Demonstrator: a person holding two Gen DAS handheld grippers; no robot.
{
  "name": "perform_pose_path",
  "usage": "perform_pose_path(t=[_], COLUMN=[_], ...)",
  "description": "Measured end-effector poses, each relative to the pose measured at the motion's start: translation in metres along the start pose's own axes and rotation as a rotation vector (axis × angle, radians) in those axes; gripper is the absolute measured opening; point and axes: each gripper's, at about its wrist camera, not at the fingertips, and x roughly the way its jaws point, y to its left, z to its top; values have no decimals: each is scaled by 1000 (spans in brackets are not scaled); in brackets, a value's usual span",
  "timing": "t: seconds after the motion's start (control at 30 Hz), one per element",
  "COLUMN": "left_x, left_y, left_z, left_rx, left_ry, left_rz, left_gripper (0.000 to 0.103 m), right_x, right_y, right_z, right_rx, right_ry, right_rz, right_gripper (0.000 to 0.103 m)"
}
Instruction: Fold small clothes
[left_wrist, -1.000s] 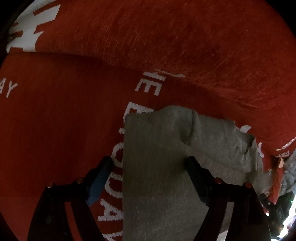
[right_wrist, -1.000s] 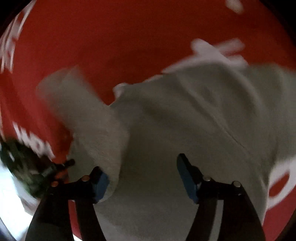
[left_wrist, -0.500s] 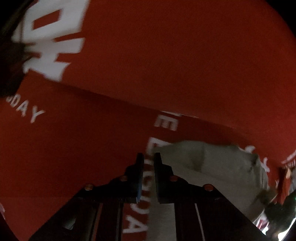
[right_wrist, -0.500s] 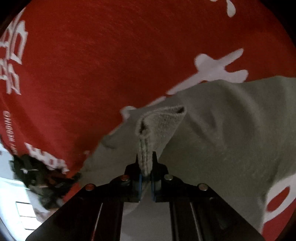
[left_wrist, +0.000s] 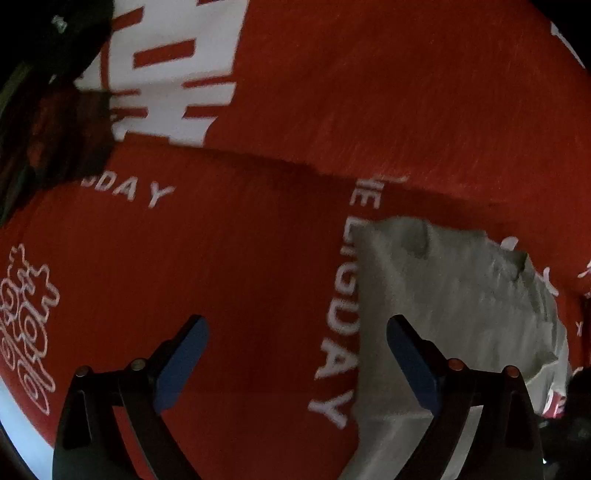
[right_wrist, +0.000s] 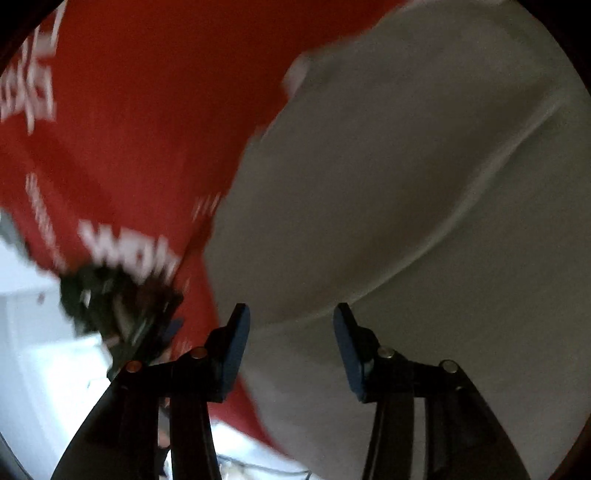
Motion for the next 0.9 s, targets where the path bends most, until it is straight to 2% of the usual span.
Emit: perform_pose_path(t=[0.07,0.17,0.27,0.37,0.47,0.6,0.67,0.77,0.8,0.83,0.87,0.9], left_x=[2,-3,-4,2,11,24,28,27,26,25,25,26], left_y=[3,7,-3,-18,-38,-58,-63,-67,-68,-67,-65,-61], left_z=[-9,-29,-50,-70,-80,-77,-74,-69,-67,-66,-64,-64], left_rx=[-5,40,127,191,227,228,225,210,209,208,197,175], left_ry=[21,35,44,75,86,78,59,26,5,-11,-24,-26], left_rz=[1,39,58,50,42,74,113,163,192,213,227,222], left_gripper=[97,97,97,97,97,97,97,97,97,97,97,97], right_x=[37,79,73,32,-28,-103,-119,-133,-133,-133,-134,-135], right_y=[13,29,49,43,2,-55,-73,-95,-93,-90,-89,-85], right_z=[-8,-13,-11,9,27,32,38,51,55,62,66,69], right_rx=[-1,-15,-123,-162,-60,93,166,243,238,214,195,173], right_ry=[53,105,78,5,-101,-286,-340,-406,-417,-417,-411,-406], right_rz=[26,-2,-44,-131,-223,-362,-373,-333,-334,-338,-330,-326], right_gripper=[52,52,52,52,52,52,52,52,49,41,9,8])
